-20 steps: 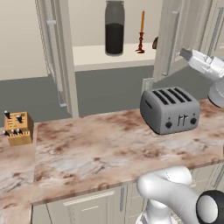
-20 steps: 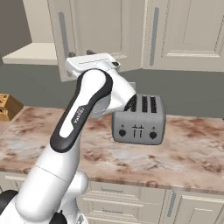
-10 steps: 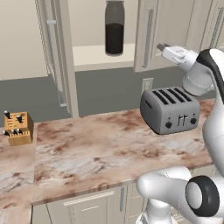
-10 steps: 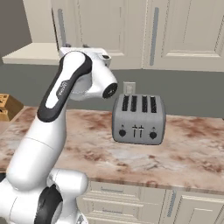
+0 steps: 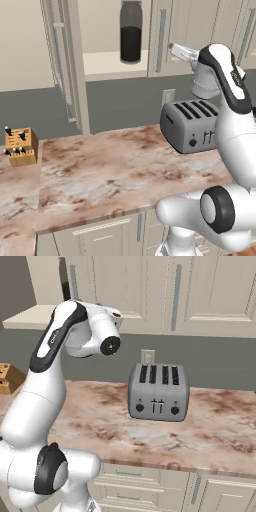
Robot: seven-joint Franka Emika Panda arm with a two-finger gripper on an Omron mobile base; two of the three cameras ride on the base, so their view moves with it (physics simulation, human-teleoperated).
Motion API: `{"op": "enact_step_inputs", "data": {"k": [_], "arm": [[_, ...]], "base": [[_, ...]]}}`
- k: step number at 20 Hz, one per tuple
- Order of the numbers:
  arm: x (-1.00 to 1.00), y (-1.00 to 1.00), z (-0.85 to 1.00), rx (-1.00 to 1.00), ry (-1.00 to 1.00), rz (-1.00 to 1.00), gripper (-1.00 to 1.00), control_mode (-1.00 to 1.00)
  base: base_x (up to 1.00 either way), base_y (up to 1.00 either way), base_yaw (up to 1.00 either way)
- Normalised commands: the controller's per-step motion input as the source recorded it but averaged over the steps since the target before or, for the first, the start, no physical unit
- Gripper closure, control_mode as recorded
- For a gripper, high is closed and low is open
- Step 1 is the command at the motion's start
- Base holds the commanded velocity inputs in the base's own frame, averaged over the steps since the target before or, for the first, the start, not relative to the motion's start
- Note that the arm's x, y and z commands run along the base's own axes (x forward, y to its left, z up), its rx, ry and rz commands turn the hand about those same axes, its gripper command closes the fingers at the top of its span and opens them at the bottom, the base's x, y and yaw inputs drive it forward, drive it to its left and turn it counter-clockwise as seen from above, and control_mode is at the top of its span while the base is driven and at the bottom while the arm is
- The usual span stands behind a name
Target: Pick the candle and jar from the dining table and place them in the open cabinet. Close the cabinet after placing the objects.
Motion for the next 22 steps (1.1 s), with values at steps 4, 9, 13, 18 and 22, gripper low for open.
{"op": "enact_step_inputs", "data": {"k": [4,9,13,18,22], "arm": [[0.72,0.0,0.0,-0.04,0.28,-0.05,-1.0,-1.0],[-0.22,-0.19,-0.21,0.0,0.11,0.0,-1.0,-1.0],[-0.31,-0.03,-0.29,0.0,0.12,0.0,-1.0,-1.0],[-0.68,-0.05,-0.06,0.01,0.03,0.0,-1.0,-1.0],[-1.0,0.05,0.0,0.0,0.0,0.0,-1.0,-1.0]], "base": [[0.0,0.0,0.0],[0.0,0.0,0.0],[0.0,0.0,0.0],[0.0,0.0,0.0],[0.0,0.0,0.0]]}}
